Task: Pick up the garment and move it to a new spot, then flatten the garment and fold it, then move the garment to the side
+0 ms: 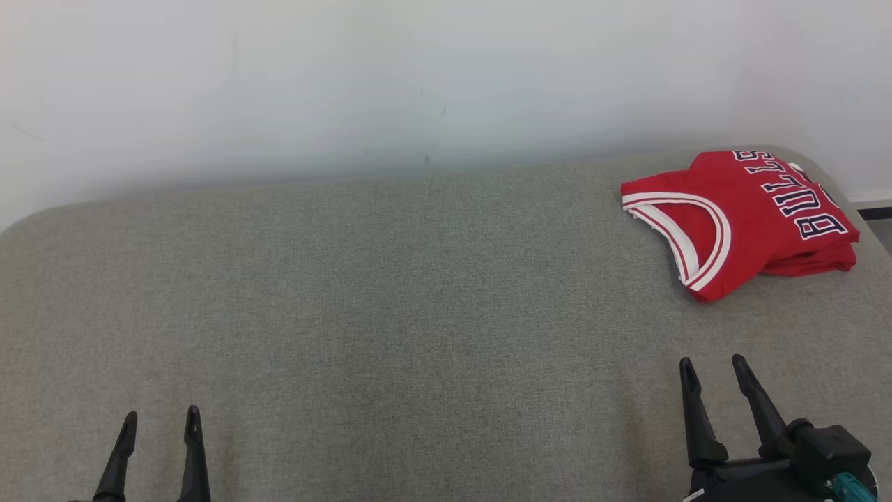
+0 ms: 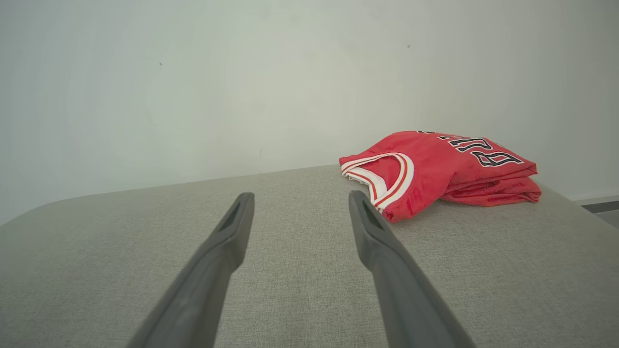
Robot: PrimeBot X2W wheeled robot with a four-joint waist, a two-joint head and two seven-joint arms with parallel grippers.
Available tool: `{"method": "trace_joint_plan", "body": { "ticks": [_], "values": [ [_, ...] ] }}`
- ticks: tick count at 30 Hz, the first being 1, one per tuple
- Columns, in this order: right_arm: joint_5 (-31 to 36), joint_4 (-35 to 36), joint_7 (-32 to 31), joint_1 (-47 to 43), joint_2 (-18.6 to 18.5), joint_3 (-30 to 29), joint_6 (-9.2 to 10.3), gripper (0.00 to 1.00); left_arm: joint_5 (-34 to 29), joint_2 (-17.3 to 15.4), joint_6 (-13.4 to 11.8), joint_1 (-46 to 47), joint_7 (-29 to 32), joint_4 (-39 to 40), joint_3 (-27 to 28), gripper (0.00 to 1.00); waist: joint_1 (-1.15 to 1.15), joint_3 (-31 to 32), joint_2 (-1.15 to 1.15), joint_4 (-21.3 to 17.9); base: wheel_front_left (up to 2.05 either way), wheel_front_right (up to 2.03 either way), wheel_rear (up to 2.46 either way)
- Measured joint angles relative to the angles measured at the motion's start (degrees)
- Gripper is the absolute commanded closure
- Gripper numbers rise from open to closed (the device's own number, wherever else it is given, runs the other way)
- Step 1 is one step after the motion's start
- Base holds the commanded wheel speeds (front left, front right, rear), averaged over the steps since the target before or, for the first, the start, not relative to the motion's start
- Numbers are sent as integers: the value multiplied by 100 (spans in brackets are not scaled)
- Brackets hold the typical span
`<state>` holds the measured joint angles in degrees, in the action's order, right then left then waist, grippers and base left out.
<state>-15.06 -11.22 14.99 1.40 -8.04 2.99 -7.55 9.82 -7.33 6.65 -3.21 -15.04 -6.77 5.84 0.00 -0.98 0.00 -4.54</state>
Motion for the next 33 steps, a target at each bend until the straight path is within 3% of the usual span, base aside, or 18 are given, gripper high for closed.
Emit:
{"method": "trace_joint_plan", "body": {
  "ticks": [19,20,28,33],
  "values": [
    [-68,52,0,-53,-35,240,0,0,-69,22,15,-21,0,-38,78,0,0,60,0,20,0,0,0],
    [-74,30,-2,-56,-30,241,0,100,-80,27,-7,-21,1,-56,76,100,0,61,0,21,0,0,0],
    [-176,-280,-59,-260,30,271,0,100,51,148,-9,-87,86,-410,44,100,0,63,0,27,0,0,0],
    [-700,-285,-190,-252,51,230,0,100,577,162,-9,-75,250,-453,55,100,0,63,0,44,0,0,0]
  ]
}}
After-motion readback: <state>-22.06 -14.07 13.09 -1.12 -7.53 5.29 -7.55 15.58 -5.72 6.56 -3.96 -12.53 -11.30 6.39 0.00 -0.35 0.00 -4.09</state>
